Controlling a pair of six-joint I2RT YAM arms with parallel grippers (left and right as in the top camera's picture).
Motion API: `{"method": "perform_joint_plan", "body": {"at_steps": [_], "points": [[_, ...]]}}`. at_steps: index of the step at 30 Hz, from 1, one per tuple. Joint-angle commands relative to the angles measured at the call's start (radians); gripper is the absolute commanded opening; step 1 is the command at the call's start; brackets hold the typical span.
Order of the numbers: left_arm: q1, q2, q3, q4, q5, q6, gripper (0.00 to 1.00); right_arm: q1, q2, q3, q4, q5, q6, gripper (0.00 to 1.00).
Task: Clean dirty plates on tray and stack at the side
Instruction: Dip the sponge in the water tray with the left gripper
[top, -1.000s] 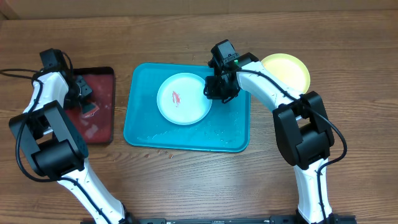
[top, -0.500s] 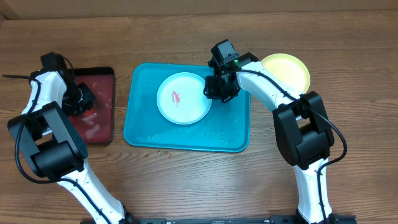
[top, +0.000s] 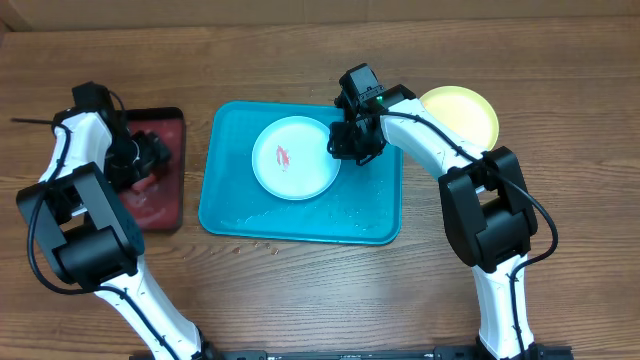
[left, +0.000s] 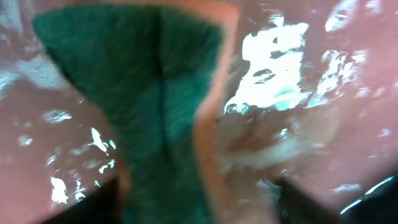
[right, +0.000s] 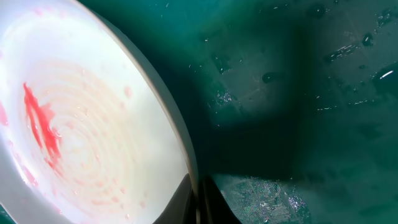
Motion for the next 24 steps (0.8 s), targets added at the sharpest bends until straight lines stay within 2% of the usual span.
{"method": "perform_joint_plan", "body": {"at_steps": [1,2,5,6,7,8,9,16,22,23,24], "points": [[0.008,0.035,-0.028,-0.007,0.010,-0.011,0.20,0.004,-0.014,-0.005,0.008,-0.016,0.005,0.04],[0.008,0.035,-0.028,-0.003,0.003,-0.011,0.05,0.004,-0.014,-0.005,0.009,-0.016,0.005,0.04],[0.008,0.035,-0.028,0.018,-0.019,-0.011,0.04,0.004,-0.014,-0.005,0.008,-0.016,0.005,0.04],[0.008,0.035,-0.028,0.024,-0.023,-0.011,0.16,0.004,-0.014,-0.005,0.008,-0.016,0.005,0.04],[0.008,0.035,-0.028,0.034,-0.031,-0.011,0.51,0.004,-0.014,-0.005,0.008,-0.016,0.005,0.04],[0.008,0.035,-0.028,0.047,-0.037,-0.010,0.90,0.004,-0.014,-0.005,0.009,-0.016,0.005,0.04],[0.008,0.035,-0.028,0.062,-0.047,-0.005,1.00,0.004,-0.014,-0.005,0.008,-0.016,0.005,0.04],[0.008,0.035,-0.028,0.163,-0.143,-0.003,1.00,0.004,-0.014,-0.005,0.008,-0.015,0.005,0.04],[0.008,0.035,-0.028,0.240,-0.145,-0.002,1.00,0.004,-0.014,-0.005,0.008,-0.016,0.005,0.04],[0.008,0.035,-0.028,0.249,-0.145,-0.002,0.95,0.004,-0.014,-0.005,0.008,-0.016,0.005,0.04],[0.008,0.035,-0.028,0.259,-0.145,-0.003,0.84,0.004,-0.014,-0.005,0.008,-0.016,0.005,0.04]]}}
